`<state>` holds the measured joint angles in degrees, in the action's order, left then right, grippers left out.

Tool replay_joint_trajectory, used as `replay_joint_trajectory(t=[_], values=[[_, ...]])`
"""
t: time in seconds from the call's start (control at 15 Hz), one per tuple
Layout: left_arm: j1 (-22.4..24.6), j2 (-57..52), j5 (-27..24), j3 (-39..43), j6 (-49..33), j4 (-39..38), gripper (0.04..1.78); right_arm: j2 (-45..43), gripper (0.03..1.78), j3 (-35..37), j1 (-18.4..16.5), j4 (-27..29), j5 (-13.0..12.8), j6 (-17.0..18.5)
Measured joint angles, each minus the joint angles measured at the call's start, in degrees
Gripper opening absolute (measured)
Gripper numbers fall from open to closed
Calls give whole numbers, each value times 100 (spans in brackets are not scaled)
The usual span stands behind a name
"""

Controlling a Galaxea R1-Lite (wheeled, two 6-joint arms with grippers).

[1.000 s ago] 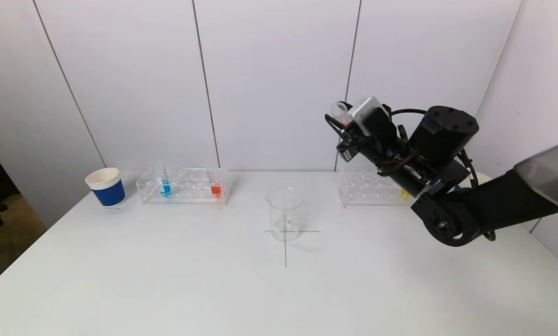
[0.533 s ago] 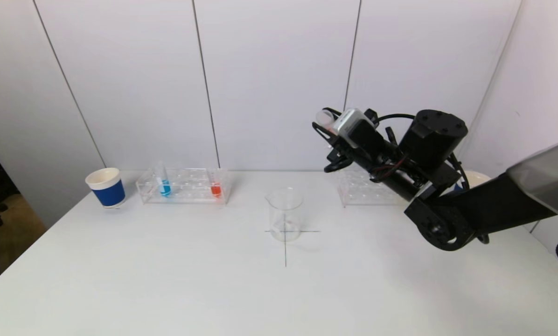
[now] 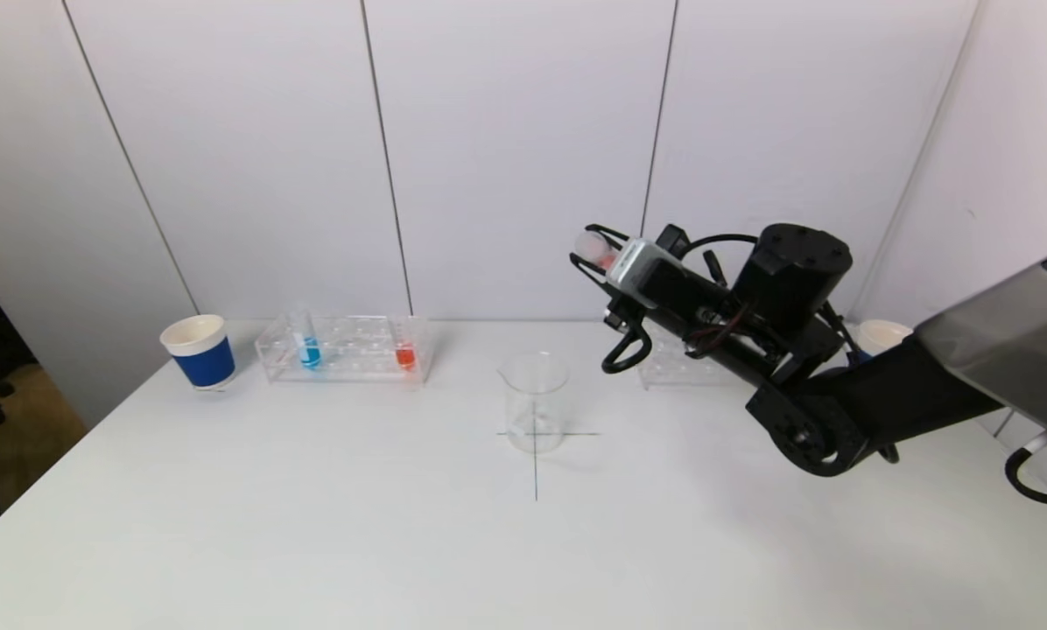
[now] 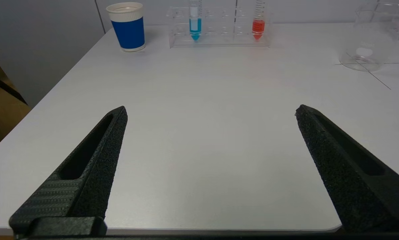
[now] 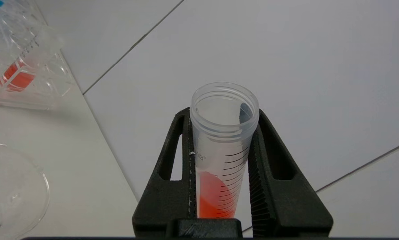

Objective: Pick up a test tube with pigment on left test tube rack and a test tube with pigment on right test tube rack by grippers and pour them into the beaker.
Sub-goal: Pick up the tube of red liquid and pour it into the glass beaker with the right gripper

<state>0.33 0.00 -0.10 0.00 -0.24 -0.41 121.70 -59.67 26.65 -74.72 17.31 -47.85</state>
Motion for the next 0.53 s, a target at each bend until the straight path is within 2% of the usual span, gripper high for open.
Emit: replay_joint_trajectory(t=[0.13,0.4,0.53], values=[[-2,0,0,0,2,0,176,77,50,-9,5,-30,121,-116],[0,0,0,0,0,0,176,197,50,-9,-35,-107,551,-405],[0,0,-1,0,0,0,176,252,50,-9,-50,-146,612,-444]])
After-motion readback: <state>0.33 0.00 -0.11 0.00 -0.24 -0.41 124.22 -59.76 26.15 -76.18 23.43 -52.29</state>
